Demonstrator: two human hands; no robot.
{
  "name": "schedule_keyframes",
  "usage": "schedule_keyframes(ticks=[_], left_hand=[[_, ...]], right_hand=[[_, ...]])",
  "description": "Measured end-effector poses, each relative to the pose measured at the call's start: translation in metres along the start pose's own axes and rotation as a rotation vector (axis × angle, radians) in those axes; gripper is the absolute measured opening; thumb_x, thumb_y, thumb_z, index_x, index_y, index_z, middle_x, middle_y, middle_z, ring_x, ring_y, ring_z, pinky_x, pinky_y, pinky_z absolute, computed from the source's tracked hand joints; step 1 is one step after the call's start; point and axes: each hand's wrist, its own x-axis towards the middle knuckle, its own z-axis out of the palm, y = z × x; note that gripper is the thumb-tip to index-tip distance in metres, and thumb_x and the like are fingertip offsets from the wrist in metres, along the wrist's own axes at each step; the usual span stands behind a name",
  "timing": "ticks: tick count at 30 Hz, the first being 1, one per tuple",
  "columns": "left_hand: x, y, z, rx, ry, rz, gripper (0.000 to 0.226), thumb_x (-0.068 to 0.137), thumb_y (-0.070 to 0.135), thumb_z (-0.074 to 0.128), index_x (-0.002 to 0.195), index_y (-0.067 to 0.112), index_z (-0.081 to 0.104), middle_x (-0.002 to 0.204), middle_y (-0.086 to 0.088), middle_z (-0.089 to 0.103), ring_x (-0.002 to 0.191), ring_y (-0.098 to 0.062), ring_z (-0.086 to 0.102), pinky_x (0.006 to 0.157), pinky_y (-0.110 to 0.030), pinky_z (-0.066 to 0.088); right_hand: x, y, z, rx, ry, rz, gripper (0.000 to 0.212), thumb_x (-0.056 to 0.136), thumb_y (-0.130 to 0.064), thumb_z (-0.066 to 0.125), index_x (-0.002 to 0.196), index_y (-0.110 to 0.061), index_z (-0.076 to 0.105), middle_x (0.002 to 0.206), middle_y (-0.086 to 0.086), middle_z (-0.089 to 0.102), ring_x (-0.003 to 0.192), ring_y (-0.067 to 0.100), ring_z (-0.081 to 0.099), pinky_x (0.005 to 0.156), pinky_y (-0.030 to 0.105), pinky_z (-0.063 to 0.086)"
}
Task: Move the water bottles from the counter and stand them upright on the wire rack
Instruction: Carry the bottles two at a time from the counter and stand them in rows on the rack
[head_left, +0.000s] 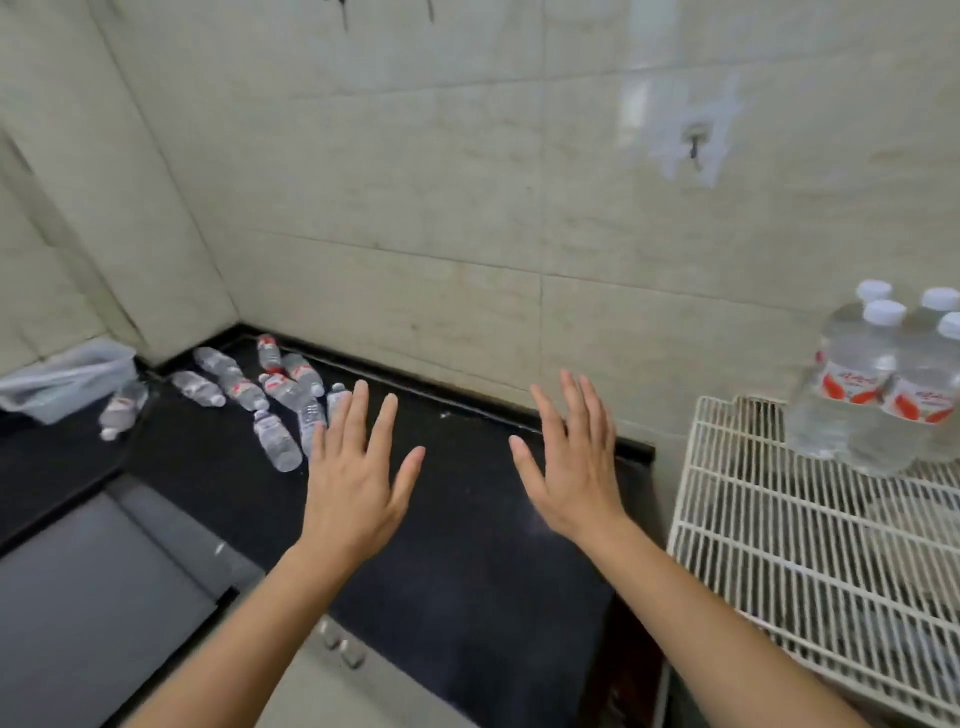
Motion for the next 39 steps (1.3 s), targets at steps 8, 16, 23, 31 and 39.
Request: schedule_keyframes(ticks=[8, 16, 23, 31, 39], left_hand=[[-0.027, -0.182, -0.035, 0.061, -0.019, -0.166, 0.069, 0.095, 0.054, 0.036, 0.147, 0.011, 0.045, 0.159, -0.021, 0.032, 0.146, -0.040, 0.033, 0.109, -0.062, 0.035], [0.006, -0.282, 0.013, -0.035, -0.158, -0.342, 0.080, 0.091, 0.062, 0.028, 0.152, 0.011, 0.037, 0.163, -0.020, 0.022, 0.151, -0.036, 0.023, 0.115, -0.058, 0.032], [0.067, -0.370, 0.089, 0.011, -0.357, -0.340, 0.068, 0.100, 0.053, 0.040, 0.155, 0.014, 0.031, 0.165, -0.017, 0.017, 0.152, -0.033, 0.019, 0.120, -0.052, 0.027], [0.151, -0.449, 0.168, -0.148, -0.628, -0.519, 0.074, 0.099, 0.047, 0.050, 0.157, 0.012, 0.022, 0.163, -0.013, 0.023, 0.149, -0.032, 0.027, 0.117, -0.046, 0.032], [0.192, -0.493, 0.263, -0.652, -0.822, -1.061, 0.075, 0.095, 0.044, 0.060, 0.150, 0.005, 0.028, 0.140, -0.002, 0.044, 0.120, -0.028, 0.051, 0.098, -0.045, 0.050]], right_hand=[[0.036, -0.158, 0.110, 0.042, -0.178, -0.153, 0.063, 0.101, -0.050, 0.039, 0.155, -0.019, 0.035, 0.169, 0.013, 0.015, 0.157, 0.029, 0.006, 0.126, 0.051, 0.008], [0.087, -0.213, 0.208, 0.107, -0.253, -0.156, 0.060, 0.098, -0.047, 0.043, 0.150, -0.017, 0.044, 0.166, 0.014, 0.025, 0.154, 0.031, 0.017, 0.125, 0.051, 0.015], [0.146, -0.229, 0.346, 0.208, -0.338, -0.022, 0.059, 0.096, -0.036, 0.058, 0.149, -0.014, 0.043, 0.163, 0.016, 0.028, 0.149, 0.036, 0.026, 0.117, 0.051, 0.029], [0.189, -0.242, 0.438, 0.260, -0.575, 0.219, 0.064, 0.095, -0.033, 0.060, 0.152, -0.015, 0.036, 0.161, 0.013, 0.024, 0.145, 0.032, 0.030, 0.111, 0.048, 0.041], [0.162, -0.237, 0.497, 0.216, -0.868, 0.489, 0.068, 0.098, -0.035, 0.055, 0.156, -0.018, 0.024, 0.147, 0.012, 0.041, 0.131, 0.031, 0.047, 0.103, 0.043, 0.046]])
